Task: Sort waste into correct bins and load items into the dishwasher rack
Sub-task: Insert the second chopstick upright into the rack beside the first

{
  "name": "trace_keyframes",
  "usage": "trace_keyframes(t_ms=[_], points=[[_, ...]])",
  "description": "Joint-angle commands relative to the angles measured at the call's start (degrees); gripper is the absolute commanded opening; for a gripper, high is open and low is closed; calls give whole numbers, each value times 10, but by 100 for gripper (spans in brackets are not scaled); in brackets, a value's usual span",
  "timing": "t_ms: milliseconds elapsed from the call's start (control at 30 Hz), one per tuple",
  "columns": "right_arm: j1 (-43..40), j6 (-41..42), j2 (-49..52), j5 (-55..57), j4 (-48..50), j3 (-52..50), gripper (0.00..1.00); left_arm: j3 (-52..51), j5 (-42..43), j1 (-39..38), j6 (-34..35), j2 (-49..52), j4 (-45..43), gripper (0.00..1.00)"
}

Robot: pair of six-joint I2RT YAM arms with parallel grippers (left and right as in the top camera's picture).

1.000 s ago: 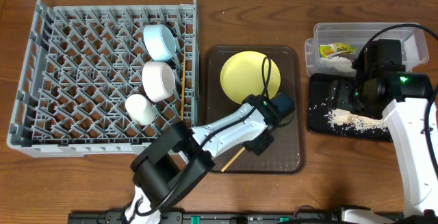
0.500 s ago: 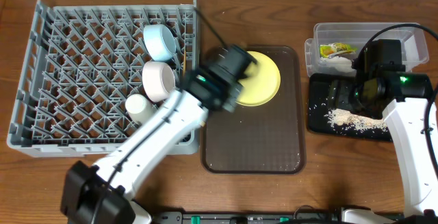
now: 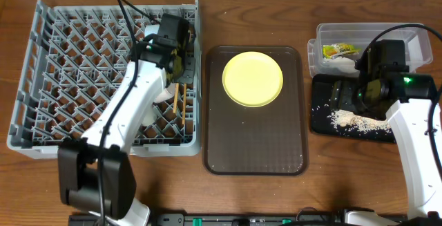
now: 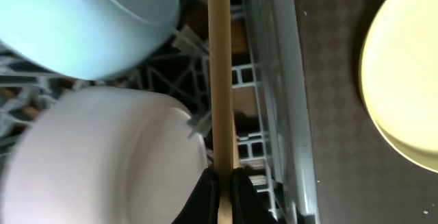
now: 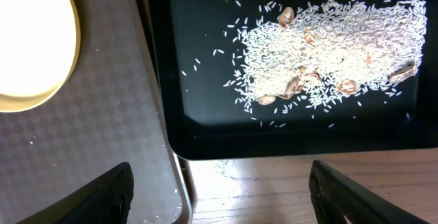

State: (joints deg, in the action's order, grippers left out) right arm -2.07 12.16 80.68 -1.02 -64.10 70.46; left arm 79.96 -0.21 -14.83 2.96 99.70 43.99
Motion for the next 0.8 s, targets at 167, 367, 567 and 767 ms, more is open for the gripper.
trace_keyframes(t_ms=[167, 367, 567, 767], points=[[-8, 7, -5, 8, 0, 8, 80, 4, 37, -3, -4, 2, -2, 6], [-8, 6, -5, 8, 0, 8, 80, 4, 41, -5, -3, 2, -4, 6], [-8, 7, -5, 7, 0, 8, 80, 4, 43, -9, -3, 3, -5, 14], [-7, 7, -5, 7, -2, 8, 80, 0, 43, -9, -3, 3, -15, 41]])
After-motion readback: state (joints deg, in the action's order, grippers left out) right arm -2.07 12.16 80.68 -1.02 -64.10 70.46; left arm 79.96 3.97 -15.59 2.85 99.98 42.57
